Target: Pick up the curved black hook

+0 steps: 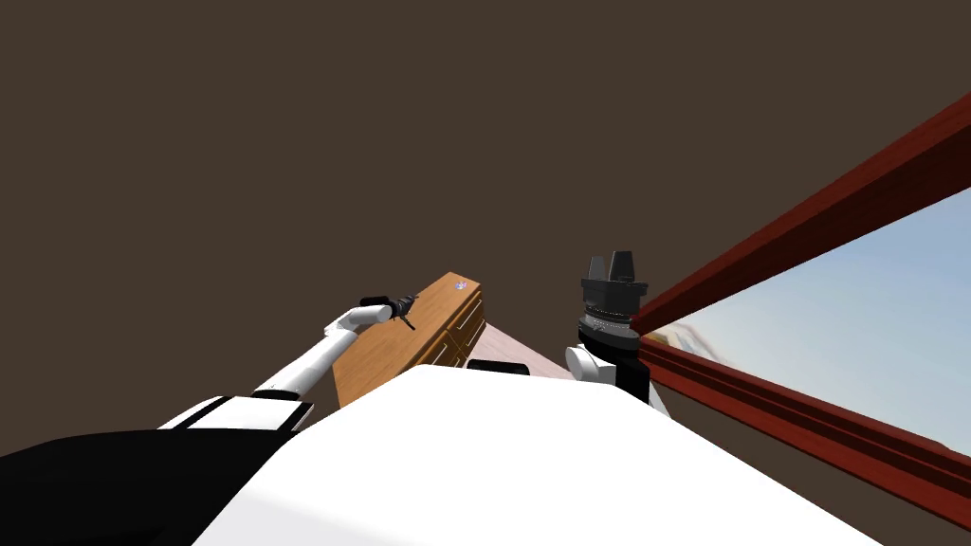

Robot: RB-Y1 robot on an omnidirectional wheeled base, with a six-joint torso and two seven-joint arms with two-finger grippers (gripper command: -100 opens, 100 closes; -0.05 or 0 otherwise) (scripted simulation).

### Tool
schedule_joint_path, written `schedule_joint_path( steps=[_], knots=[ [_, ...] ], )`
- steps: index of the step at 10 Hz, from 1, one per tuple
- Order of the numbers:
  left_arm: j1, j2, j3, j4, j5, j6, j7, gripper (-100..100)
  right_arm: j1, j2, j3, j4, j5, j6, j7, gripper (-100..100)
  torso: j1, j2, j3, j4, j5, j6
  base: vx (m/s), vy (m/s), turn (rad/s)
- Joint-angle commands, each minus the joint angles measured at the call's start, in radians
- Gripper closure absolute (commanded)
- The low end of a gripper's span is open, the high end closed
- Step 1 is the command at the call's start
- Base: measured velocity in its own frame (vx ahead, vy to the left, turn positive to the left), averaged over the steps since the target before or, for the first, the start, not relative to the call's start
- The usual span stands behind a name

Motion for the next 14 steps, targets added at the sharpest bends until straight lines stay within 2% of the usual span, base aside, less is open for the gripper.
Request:
schedule_joint_path(
  steps=[1,2,3,5,6,8,9,12,14],
  knots=[
    [-0.001,0.017,-0.007,0.018,0.02,0.036,-0.007,-100,0.0,0.0,0.0,0.0,0.0,0.0,0.0,0,0.0,0.0,0.0,0.0,0.0,0.0,-0.032,0.049,-0.103],
    [-0.007,0.043,-0.023,0.05,0.044,0.074,-0.012,-100,0.0,0.0,0.0,0.0,0.0,0.0,0.0,0,-0.001,0.0,0.0,0.0,0.0,-0.001,-0.045,0.053,-0.166],
    [-0.007,0.043,-0.023,0.05,0.044,0.082,-0.012,-100,0.0,0.0,0.0,0.0,0.0,0.0,0.0,0,0.0,0.001,0.0,0.0,0.0,0.0,-0.04,0.051,-0.093],
    [-0.017,0.087,-0.059,0.104,0.089,0.153,-0.018,-100,0.0,0.0,0.0,0.0,0.0,0.0,0.0,0,0.0,0.0,0.0,0.0,0.0,0.0,-0.042,0.066,-0.22],
    [-0.017,0.087,-0.059,0.11,0.089,0.169,-0.018,-100,0.0,0.0,0.0,0.0,0.0,0.0,0.0,0,0.001,0.0,0.0,0.0,0.0,0.0,-0.033,0.068,-0.098],
    [-0.024,0.119,-0.098,0.161,0.128,0.233,-0.017,-100,0.0,0.0,0.0,0.0,0.0,0.0,0.0,0,0.0,-0.001,0.0,0.0,0.0,0.0,-0.031,0.055,-0.153],
    [-0.024,0.119,-0.098,0.161,0.128,0.246,-0.017,-100,0.0,0.0,0.0,0.0,0.0,0.0,0.0,0,0.0,-0.001,0.0,0.0,0.0,0.0,-0.017,0.051,-0.113],
    [-0.03,0.148,-0.156,0.219,0.176,0.339,-0.01,-100,0.0,0.0,0.0,0.0,0.0,0.0,0.0,0,0.0,-0.002,-0.001,0.0,0.0,0.0,-0.013,0.055,-0.183],
    [-0.031,0.157,-0.189,0.247,0.199,0.384,-0.003,-100,0.0,0.0,0.0,0.0,0.0,0.0,0.0,0,0.0,-0.003,-0.002,-0.001,0.0,-0.001,0.009,0.054,-0.176]
  ],
)
